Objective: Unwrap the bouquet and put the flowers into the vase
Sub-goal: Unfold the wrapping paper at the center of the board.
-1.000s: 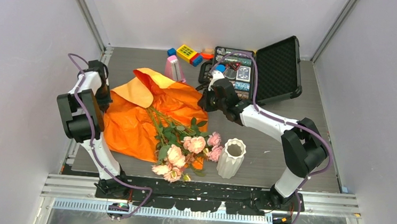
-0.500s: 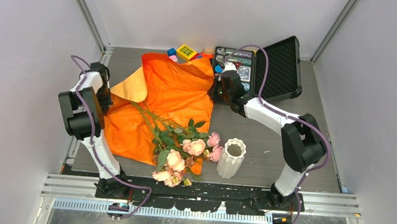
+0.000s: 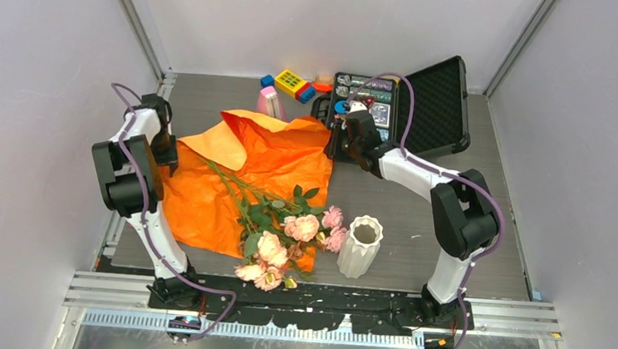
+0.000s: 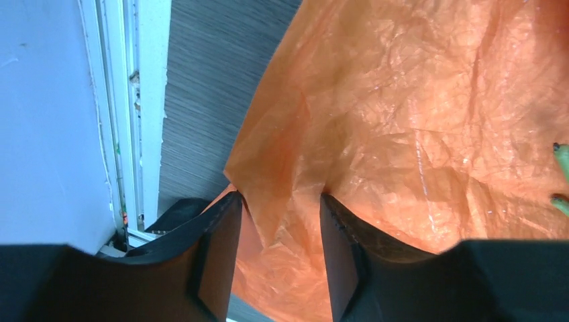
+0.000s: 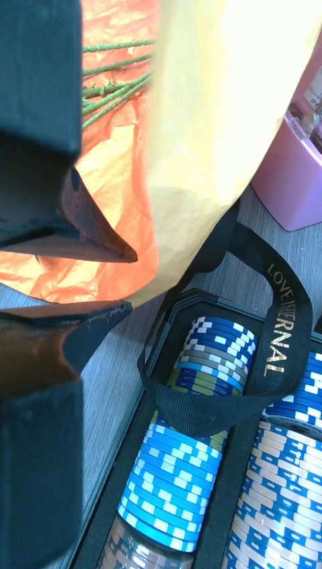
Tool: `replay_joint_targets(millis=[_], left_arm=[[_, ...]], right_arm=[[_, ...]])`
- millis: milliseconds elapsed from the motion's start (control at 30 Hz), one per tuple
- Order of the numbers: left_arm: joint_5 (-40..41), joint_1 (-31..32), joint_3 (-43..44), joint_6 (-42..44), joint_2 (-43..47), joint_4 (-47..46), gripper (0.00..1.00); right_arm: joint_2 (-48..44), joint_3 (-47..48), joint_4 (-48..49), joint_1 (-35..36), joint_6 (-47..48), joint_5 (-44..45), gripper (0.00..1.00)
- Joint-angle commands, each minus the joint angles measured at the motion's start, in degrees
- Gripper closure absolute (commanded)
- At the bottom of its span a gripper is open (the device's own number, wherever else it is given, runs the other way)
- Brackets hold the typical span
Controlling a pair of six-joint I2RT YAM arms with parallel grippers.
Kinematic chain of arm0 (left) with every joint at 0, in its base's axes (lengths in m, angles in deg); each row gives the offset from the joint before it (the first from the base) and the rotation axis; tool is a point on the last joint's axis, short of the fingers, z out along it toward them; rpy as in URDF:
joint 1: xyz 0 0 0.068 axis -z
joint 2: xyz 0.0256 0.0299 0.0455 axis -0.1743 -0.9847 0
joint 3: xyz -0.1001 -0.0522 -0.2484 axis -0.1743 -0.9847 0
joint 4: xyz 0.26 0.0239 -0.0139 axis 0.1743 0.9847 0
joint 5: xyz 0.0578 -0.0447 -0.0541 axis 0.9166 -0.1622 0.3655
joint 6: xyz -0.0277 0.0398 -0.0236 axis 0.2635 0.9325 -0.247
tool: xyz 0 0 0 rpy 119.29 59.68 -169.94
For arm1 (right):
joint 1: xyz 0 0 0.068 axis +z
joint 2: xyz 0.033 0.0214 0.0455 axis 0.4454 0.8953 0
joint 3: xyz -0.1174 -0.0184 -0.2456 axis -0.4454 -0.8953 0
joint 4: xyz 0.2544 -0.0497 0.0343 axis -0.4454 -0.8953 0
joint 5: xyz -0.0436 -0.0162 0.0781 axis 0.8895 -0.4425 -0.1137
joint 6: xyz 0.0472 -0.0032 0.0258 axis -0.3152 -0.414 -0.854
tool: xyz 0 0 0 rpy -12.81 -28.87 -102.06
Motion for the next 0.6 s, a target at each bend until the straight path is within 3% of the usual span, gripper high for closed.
replay_joint_targets(millis=[0,300,567], left_arm=[[0.49,1.37,1.64,0.35,3.27,1.06,0.47],[-1.83,3.41,-2.71,-1.25,15.76,-3.63,0.28],[-9.23,15.59,-7.83,-0.20,21.92,-9.53,0.23]], right_arm=[[-1.02,2.56,0.69,-0.31,1.29,-2.79,0.62],[-8.44,-1.17,-0.38,-0.31,2.99,-4.00,0.39],[-17.06,-6.04,-1.47,-0.32,5.07,-1.36,0.33]])
